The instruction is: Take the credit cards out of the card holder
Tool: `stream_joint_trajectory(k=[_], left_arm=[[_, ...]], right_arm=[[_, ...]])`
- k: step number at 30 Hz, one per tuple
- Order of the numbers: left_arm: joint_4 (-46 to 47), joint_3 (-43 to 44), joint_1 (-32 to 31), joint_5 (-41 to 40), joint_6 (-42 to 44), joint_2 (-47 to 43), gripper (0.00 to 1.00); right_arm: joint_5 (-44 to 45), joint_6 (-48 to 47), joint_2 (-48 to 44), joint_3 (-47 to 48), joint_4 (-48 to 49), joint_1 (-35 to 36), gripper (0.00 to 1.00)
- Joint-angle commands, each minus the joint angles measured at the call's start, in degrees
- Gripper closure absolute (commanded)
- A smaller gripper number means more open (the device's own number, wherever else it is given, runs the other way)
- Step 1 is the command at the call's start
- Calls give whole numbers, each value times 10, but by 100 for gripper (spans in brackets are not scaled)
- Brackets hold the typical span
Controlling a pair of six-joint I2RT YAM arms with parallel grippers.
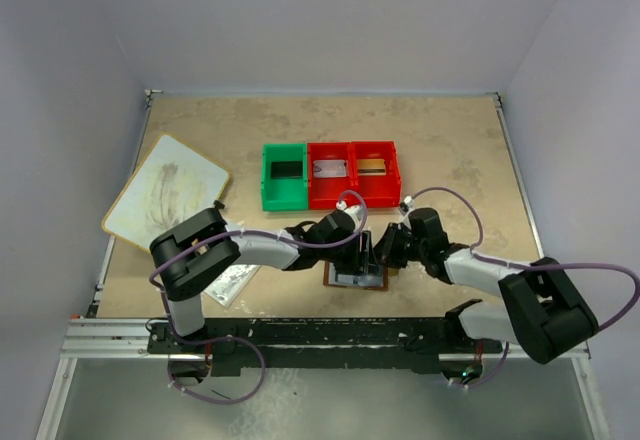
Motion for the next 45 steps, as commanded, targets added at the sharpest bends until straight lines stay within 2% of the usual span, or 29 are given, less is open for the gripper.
stream_joint_trajectory(k=[1,11,17,19,23,30,42,44,45], left_arm=[[15,16,0,-13,16,-20,51],[-106,12,0,-123,65,-128,50],[-126,-4,1,-156,51,-129,49],[-130,-3,1,-147,44,-109,49],[-80,-13,0,-101,27,-79,49],[-77,-23,0,-57,15,-56,49],[20,-21,0,27,-6,-29,49],[30,-13,0,26,-5,-27,49],[31,-7,-1,25,-3,-25,49]], right_arm=[[4,-18,31,-14,14,5,85],[60,-12,31,-10,-15,4,84],[63,-10,25,-12,-20,4,83],[67,-4,16,-16,-22,4,83],[77,11,-15,-26,-25,4,82],[78,31,-37,-49,-12,4,81],[74,38,-74,-55,-23,4,80],[79,42,-99,-53,-36,4,77],[86,44,-114,-49,-46,3,72]])
